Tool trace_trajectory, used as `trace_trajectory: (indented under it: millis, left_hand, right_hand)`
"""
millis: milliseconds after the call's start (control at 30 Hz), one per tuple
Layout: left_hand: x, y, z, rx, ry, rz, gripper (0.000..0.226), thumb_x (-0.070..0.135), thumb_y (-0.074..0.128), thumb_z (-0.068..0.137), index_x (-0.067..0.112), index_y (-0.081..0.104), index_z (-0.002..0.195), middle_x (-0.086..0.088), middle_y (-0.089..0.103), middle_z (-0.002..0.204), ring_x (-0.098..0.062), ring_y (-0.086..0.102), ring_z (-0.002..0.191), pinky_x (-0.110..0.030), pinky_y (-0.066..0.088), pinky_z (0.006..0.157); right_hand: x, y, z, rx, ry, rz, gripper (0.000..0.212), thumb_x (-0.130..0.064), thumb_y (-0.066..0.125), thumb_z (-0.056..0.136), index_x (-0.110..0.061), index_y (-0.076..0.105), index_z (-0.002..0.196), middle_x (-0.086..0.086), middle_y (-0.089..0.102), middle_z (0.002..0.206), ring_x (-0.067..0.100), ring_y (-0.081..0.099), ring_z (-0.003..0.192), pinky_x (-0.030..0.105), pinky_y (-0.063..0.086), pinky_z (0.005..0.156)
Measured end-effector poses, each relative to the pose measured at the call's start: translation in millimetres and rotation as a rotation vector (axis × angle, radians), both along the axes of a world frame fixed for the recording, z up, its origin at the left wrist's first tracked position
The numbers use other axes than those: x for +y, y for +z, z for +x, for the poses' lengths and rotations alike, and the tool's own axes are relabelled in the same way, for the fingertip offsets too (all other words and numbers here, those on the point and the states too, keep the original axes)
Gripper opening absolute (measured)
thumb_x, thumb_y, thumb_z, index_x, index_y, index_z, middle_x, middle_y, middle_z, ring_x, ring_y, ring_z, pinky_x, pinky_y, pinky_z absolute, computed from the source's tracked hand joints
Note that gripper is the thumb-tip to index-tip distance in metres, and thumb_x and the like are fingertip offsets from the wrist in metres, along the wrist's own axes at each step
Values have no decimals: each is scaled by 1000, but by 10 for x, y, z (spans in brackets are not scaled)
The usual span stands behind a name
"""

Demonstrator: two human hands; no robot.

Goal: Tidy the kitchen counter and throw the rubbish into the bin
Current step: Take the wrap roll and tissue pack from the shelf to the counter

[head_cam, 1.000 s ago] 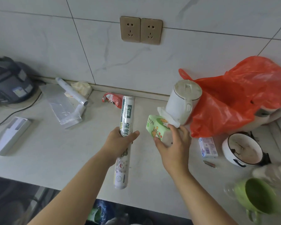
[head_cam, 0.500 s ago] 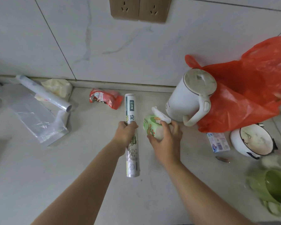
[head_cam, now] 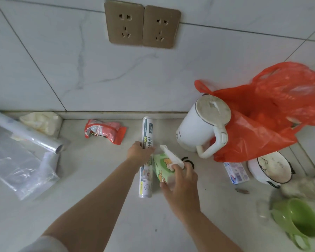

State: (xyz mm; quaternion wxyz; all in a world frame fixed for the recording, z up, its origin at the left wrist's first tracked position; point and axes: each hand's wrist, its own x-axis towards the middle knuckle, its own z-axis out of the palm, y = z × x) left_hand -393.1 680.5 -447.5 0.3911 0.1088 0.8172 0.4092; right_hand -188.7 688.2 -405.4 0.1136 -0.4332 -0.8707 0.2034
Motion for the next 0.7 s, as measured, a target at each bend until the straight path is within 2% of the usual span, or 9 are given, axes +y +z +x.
trace_trajectory:
  millis: [167,300,400,467,600,700]
  left_hand:
    - [87,-65,-95,40,-44,-49,33,42,75,85,14,67,101,-5,71,88,-17,67,73,-28,50,57]
    - [72,-168,-105,64,-67,-93,38,46,76,84,11,72,99,-5,72,86,-16,67,71,-27,51,56]
    - [58,-221,-95,100,-28,-103,52,50,79,80,8,58,102,-5,67,96,-24,68,85,-39,59,75]
    - [57,-240,-83,133,-12,-116,56,51,81,79,12,49,104,-5,64,101,-26,66,90,-42,59,81]
    - [100,-265,-91,137,1,-118,52,48,85,75,16,50,96,-1,64,90,-17,65,77,-36,57,69]
    - [129,-266,-130,113,-9,-126,49,46,86,74,19,48,89,0,66,86,-16,66,73,-34,56,63]
  right_hand:
    - [45,17,-60,72,-43,2,54,-43,75,78,-25,54,124,3,40,140,24,39,121,39,52,91]
    - [141,13,-177,140,-89,18,53,-44,78,77,-23,56,120,2,44,134,27,42,120,32,46,91]
    - [237,0,-322,178,-116,49,55,-41,82,75,-18,57,118,6,46,130,31,43,117,35,45,92]
    - [289,-19,-418,157,-113,54,56,-39,83,74,-15,57,118,9,47,131,32,43,117,40,46,96]
    - [317,-82,-503,16,-84,67,52,-37,81,74,-14,56,113,11,50,127,35,48,116,43,44,98]
    - [333,-75,-486,-104,-99,121,48,-38,79,70,-16,54,104,9,53,110,33,51,100,47,48,87]
